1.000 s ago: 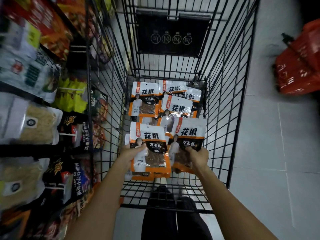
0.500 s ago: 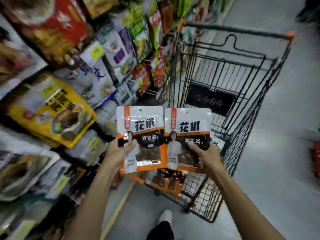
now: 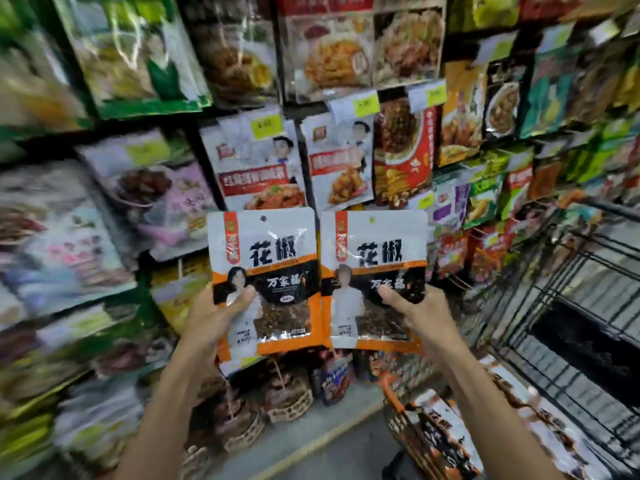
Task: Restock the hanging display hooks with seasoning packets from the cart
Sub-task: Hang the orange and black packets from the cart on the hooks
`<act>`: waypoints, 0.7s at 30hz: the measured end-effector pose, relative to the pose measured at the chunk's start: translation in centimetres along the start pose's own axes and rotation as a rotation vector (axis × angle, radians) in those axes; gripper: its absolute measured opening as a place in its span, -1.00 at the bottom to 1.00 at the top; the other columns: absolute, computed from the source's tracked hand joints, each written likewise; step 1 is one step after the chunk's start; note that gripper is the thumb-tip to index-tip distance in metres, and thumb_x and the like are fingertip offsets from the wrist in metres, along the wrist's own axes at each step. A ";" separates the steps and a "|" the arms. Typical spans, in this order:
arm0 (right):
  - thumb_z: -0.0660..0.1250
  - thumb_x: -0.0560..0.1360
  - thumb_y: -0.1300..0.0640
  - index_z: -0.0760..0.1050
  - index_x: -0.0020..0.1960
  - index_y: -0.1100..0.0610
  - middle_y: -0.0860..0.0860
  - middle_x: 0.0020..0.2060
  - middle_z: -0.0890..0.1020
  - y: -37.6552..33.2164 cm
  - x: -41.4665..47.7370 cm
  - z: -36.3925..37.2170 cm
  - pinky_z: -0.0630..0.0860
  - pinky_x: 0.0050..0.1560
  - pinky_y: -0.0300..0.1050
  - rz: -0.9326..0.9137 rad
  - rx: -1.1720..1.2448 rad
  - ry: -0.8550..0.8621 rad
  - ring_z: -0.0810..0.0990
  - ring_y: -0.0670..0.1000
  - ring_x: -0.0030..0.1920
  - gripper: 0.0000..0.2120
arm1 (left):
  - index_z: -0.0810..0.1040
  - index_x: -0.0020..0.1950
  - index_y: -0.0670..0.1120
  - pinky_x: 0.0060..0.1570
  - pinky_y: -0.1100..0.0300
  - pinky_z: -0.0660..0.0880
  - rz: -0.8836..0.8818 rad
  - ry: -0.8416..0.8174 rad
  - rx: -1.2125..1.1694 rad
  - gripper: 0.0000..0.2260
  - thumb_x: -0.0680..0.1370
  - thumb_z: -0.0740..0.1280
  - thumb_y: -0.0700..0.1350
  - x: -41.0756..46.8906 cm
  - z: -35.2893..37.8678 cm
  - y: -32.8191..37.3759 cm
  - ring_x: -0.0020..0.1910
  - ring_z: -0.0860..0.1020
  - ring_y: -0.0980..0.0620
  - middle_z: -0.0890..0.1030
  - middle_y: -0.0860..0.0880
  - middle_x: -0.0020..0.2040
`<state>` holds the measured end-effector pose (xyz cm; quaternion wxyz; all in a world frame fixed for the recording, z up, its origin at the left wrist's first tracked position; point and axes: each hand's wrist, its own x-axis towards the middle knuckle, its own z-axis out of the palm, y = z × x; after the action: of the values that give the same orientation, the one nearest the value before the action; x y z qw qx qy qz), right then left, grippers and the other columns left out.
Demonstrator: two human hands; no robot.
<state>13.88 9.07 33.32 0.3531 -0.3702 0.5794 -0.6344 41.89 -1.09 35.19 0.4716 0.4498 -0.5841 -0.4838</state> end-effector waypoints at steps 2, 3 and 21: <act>0.52 0.37 0.07 0.53 -0.36 0.01 -0.22 -0.48 0.62 -1.2 0.1 3.5 0.41 -0.45 -0.44 -0.036 -0.003 -0.073 0.59 -0.28 -0.42 -0.80 | 0.57 -0.04 -0.01 -0.15 0.18 0.57 0.030 0.082 0.033 -0.71 0.31 0.46 0.06 -1.1 -4.0 1.2 -0.15 0.63 0.11 0.67 0.11 -0.15; 0.52 0.36 0.03 0.52 -0.40 -0.05 -0.21 -0.50 0.59 -1.9 -0.1 5.3 0.39 -0.46 -0.43 -0.045 -0.014 -0.112 0.56 -0.26 -0.45 -0.77 | 0.57 -0.06 -0.01 -0.09 0.08 0.55 0.043 0.118 0.059 -0.73 0.32 0.46 0.06 -1.7 -6.0 1.7 -0.12 0.63 0.06 0.66 0.07 -0.13; 0.50 0.34 -0.11 0.46 -0.20 0.33 0.21 -0.33 0.55 -6.6 -15.0 42.3 0.42 -0.12 0.25 -0.197 0.044 -0.608 0.60 0.08 -0.26 -0.51 | 0.48 0.24 -0.22 0.01 -0.04 0.58 0.162 0.544 0.133 -0.41 0.33 0.45 0.09 -16.4 -44.3 6.5 0.11 0.56 0.01 0.60 -0.10 0.11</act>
<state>58.08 2.78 41.30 0.4549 -0.5893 0.3947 -0.5384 87.58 9.61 43.58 0.6176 0.5450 -0.5006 -0.2666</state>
